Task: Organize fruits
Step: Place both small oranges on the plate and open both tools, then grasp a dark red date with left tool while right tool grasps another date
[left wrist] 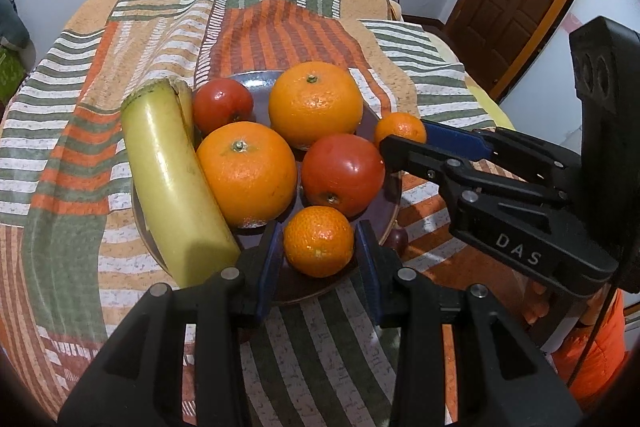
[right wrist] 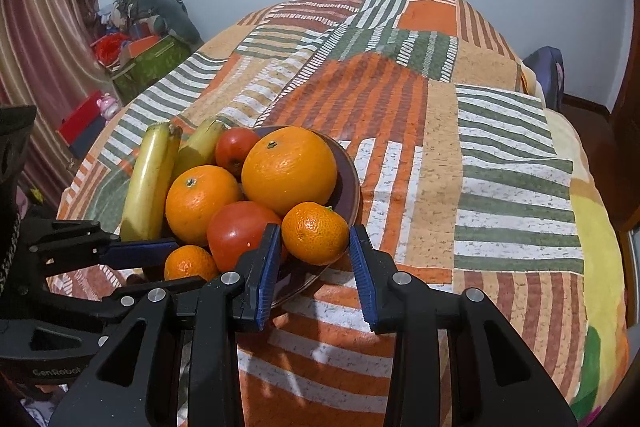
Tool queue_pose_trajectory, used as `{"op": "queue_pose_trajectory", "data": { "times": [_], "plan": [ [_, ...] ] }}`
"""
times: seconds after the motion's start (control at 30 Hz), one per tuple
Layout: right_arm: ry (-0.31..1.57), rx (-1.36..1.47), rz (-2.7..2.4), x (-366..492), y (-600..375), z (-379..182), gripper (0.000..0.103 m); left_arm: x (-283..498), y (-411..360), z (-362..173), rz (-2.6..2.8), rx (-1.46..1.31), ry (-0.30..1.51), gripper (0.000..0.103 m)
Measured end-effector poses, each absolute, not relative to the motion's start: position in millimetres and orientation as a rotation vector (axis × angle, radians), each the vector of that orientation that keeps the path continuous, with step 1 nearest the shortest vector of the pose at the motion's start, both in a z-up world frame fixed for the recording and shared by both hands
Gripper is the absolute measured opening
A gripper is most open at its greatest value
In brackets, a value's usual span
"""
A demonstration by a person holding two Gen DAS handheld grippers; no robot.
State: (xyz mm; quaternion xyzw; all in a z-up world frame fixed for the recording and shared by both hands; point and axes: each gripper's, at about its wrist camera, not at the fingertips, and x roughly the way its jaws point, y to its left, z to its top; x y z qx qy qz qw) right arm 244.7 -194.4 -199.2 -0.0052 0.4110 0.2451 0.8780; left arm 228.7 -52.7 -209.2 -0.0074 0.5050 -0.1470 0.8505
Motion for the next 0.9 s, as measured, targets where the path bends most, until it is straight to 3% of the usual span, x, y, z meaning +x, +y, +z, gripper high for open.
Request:
{"op": "queue_pose_trajectory", "data": {
  "times": [0.67,0.9],
  "plan": [
    [0.844,-0.047,0.497,226.3,-200.2,-180.3,0.038,199.4,-22.7,-164.6,-0.259,-0.013,0.962,0.039],
    [0.855,-0.053,0.518,206.0,-199.0,-179.0,0.043,183.3,1.5,-158.3,-0.213,-0.034,0.960,0.045]
  ]
}}
